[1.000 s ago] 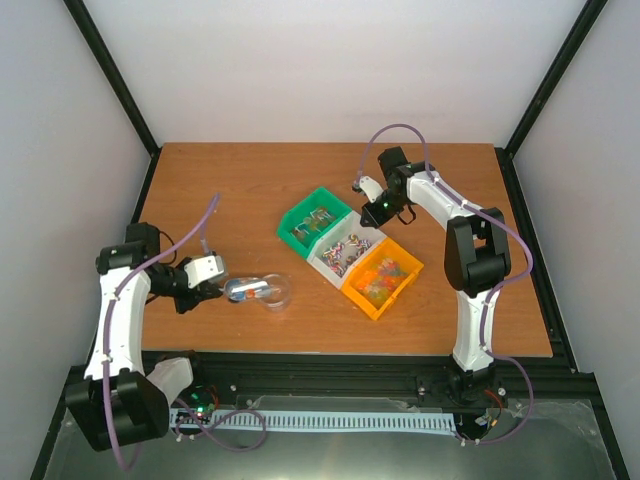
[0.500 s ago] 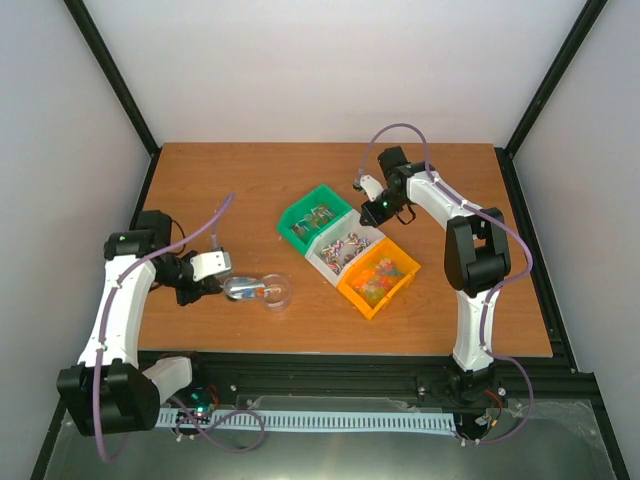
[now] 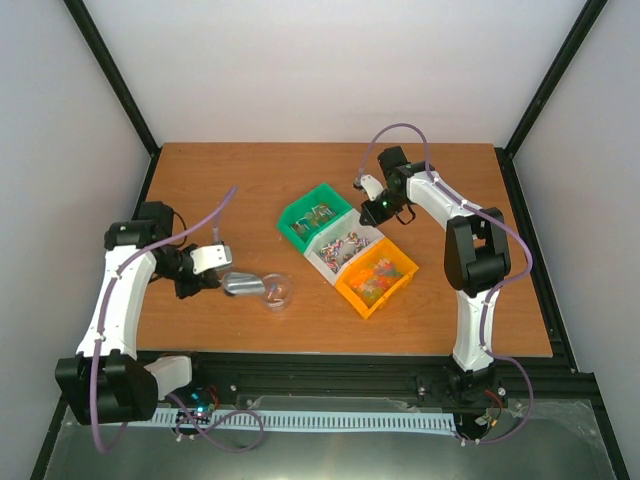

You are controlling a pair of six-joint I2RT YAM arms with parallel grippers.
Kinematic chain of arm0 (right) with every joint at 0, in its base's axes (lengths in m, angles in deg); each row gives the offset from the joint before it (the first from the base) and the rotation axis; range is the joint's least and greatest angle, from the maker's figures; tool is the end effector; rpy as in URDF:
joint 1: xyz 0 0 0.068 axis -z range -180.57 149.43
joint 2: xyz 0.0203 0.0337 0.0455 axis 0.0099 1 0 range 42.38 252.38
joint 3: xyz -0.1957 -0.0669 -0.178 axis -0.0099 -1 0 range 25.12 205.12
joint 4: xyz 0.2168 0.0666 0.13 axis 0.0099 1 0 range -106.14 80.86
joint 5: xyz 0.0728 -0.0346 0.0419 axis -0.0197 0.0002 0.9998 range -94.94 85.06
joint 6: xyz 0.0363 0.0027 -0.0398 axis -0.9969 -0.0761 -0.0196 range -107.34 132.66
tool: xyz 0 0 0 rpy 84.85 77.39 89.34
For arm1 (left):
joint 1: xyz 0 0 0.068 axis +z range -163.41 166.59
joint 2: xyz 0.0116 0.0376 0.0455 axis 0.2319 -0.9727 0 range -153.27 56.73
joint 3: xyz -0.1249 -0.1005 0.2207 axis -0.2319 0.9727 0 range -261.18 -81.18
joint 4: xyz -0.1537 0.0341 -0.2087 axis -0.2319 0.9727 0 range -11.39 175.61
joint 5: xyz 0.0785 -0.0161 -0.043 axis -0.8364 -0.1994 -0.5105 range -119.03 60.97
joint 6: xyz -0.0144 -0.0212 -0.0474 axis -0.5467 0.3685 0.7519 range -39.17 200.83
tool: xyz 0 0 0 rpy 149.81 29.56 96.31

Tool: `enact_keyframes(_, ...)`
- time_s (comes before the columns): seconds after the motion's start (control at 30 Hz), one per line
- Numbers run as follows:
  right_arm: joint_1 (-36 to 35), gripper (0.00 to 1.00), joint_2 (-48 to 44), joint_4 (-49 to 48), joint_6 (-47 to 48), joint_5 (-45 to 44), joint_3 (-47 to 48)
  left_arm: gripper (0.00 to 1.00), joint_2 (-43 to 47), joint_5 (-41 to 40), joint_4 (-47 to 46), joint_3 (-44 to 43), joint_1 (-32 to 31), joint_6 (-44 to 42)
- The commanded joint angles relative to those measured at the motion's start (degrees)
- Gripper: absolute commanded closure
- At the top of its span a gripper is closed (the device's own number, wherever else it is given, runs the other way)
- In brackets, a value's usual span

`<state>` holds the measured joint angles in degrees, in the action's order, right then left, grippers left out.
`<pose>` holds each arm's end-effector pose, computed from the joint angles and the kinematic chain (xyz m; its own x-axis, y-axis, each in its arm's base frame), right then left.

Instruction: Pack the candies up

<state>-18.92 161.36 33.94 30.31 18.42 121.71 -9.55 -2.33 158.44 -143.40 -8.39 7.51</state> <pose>0.4031 0.1485 0.2050 -0.7404 -0.5389 -0.4017 -0.6579 0.7035 0.2688 0.1744 -0.0007 0.2924 -0.3136 0.8315 -0.4585 0.9401 0.3400 -0.0264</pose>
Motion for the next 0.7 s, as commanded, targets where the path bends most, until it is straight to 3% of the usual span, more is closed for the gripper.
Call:
enact_keyframes(0.0, 0.2, 0.97, 0.2, -1.8, -2.1, 1.2, 0.1, 0.99, -0.8, 0.5, 3.4, -4.4, -0.4, 0.0)
enact_keyframes(0.33, -0.9, 0.97, -1.4, -3.3, -5.1, -0.6, -1.6, 0.99, -19.5, 2.1, 2.9, -29.7, -1.3, 27.6)
enact_keyframes(0.67, -2.7, 0.97, -2.4, -4.2, -7.2, -2.5, -3.1, 0.99, -32.3, -7.7, 5.4, -45.0, -10.7, 35.0)
